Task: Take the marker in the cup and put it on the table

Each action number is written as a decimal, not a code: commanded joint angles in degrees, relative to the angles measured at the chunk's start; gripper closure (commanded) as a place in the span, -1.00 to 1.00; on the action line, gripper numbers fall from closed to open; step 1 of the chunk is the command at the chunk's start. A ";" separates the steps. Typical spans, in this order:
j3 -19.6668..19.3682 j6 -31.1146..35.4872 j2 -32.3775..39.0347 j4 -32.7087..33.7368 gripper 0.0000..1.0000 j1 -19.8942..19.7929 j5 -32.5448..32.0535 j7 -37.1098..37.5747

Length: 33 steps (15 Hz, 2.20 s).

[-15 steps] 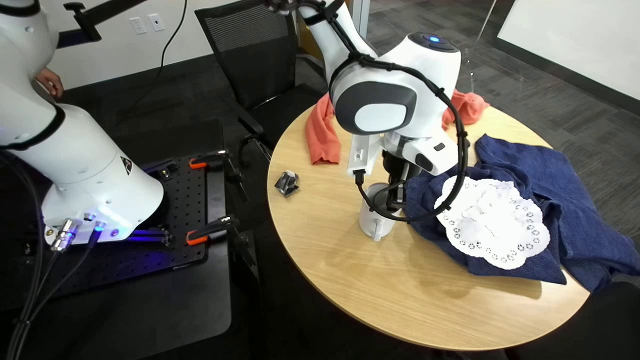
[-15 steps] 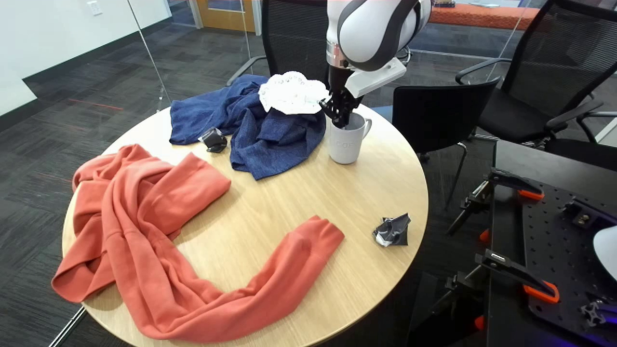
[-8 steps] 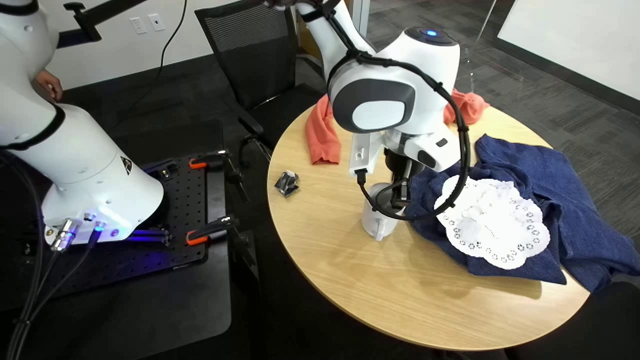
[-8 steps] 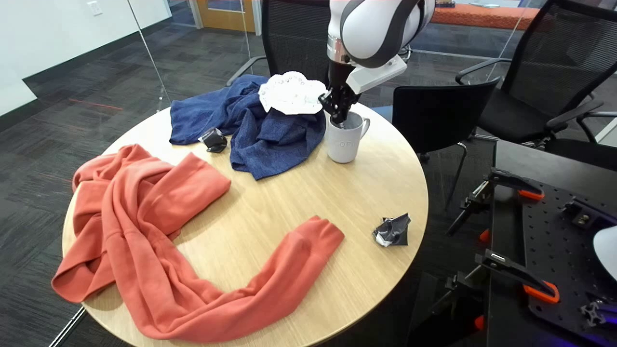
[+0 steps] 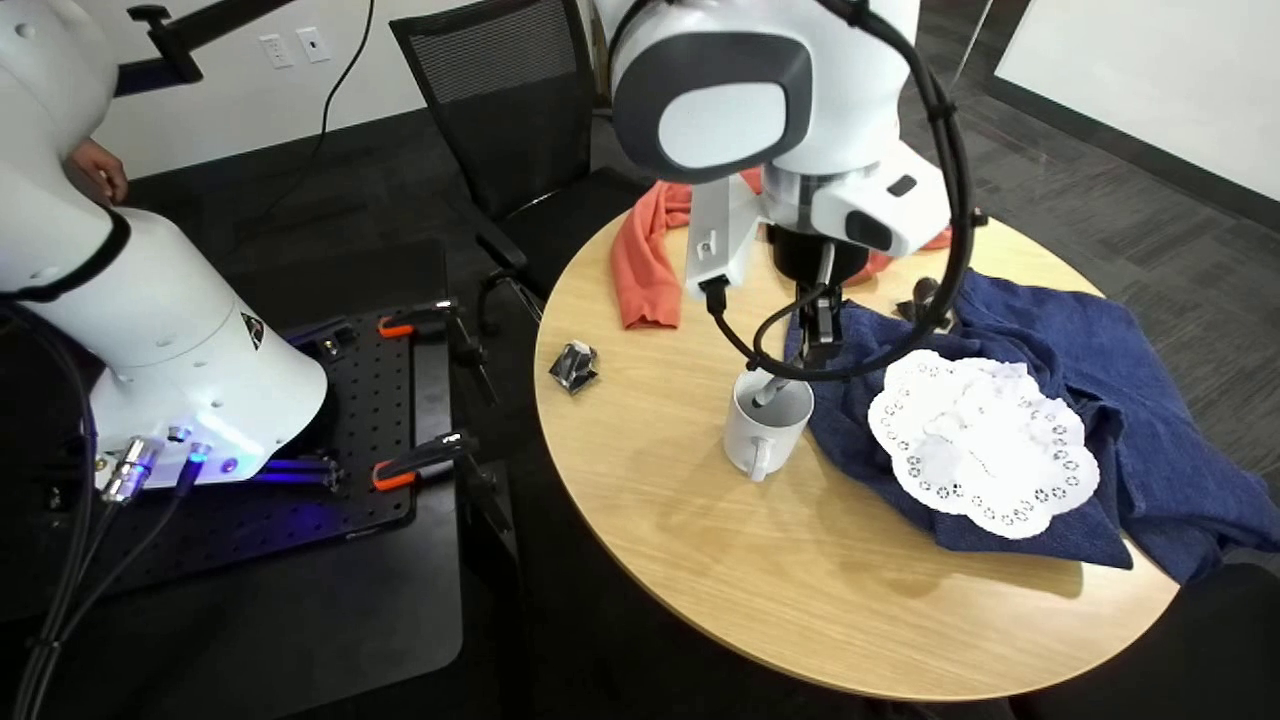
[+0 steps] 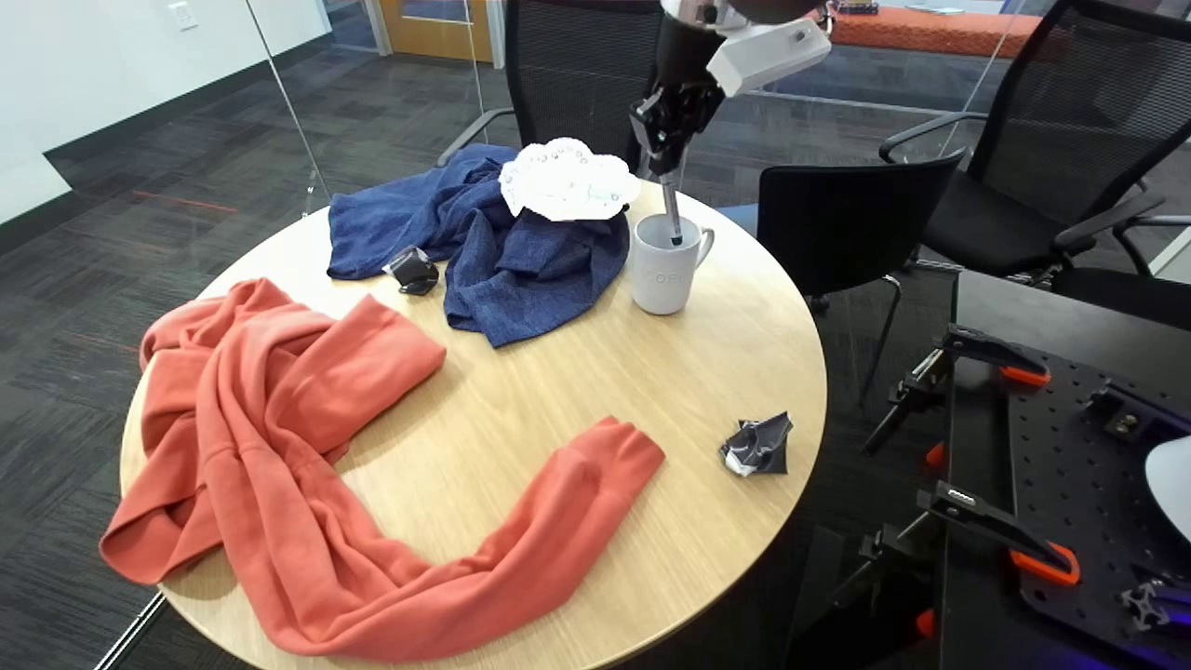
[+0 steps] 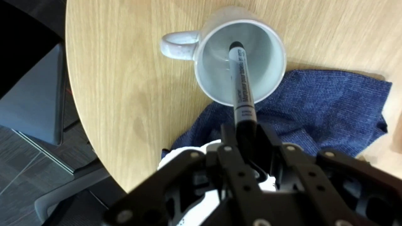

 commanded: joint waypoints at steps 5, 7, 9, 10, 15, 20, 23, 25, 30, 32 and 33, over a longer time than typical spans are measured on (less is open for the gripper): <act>2.04 -0.98 -16.95 -8.37 0.88 0.42 1.40 -5.12; 3.09 -1.28 -18.30 -8.76 0.88 1.07 1.44 -5.48; 4.23 -1.50 -18.43 -8.89 0.88 1.87 0.95 -5.14; 4.74 -1.20 -17.93 -9.03 0.88 2.27 0.03 -4.82; 5.50 -0.50 -14.12 -9.45 0.88 3.91 -8.37 -0.05; 5.09 -1.52 -9.55 -8.95 0.88 6.85 -15.21 4.16; 5.38 -1.56 -7.07 -8.55 0.88 9.18 -16.33 4.55; 5.44 -1.47 -5.24 -7.98 0.88 10.96 -16.52 4.61; 4.26 -1.10 -0.96 -5.99 0.88 15.02 -18.40 5.22; 3.18 -1.17 0.79 -4.89 0.88 16.40 -20.07 5.89; 2.74 -1.26 1.61 -4.39 0.88 16.93 -20.62 6.39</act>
